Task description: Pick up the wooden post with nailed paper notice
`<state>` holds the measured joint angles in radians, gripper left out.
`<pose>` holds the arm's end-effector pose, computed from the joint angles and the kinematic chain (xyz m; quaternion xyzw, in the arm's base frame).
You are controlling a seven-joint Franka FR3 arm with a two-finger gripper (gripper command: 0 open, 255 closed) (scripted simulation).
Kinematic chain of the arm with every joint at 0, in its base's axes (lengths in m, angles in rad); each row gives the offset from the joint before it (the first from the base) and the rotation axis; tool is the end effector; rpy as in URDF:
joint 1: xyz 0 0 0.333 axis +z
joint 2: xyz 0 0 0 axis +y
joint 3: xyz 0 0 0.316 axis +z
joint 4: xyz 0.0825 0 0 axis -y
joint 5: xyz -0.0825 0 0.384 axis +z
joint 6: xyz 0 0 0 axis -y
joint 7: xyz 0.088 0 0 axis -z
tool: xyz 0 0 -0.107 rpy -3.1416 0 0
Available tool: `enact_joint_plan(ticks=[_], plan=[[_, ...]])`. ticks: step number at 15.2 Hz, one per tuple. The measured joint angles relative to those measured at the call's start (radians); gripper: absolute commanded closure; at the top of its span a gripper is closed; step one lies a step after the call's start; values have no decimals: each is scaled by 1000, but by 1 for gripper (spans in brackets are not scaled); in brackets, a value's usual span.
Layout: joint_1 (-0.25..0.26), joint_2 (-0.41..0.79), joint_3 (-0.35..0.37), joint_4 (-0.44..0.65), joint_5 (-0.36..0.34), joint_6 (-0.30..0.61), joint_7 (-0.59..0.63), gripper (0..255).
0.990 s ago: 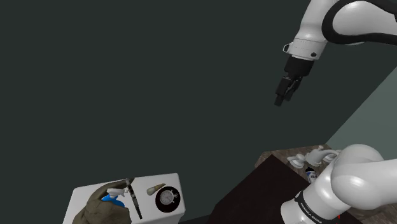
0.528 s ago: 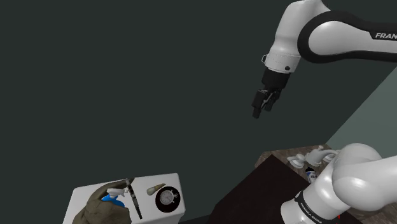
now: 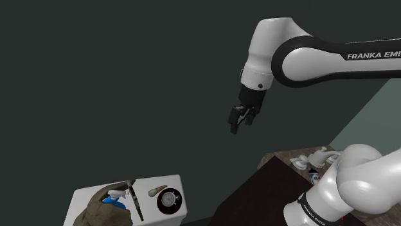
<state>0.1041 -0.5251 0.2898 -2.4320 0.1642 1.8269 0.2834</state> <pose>0.3488 0.1664 0.4759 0.9988 0.0085 -0.0467 0.0086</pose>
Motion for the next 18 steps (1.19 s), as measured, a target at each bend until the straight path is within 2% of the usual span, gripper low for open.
enact_joint_plan(ticks=[7,12,18], plan=[[20,221,144,72,-9,153,173,0],[30,405,227,169,-79,229,315,0],[80,664,280,320,-233,294,512,0]])
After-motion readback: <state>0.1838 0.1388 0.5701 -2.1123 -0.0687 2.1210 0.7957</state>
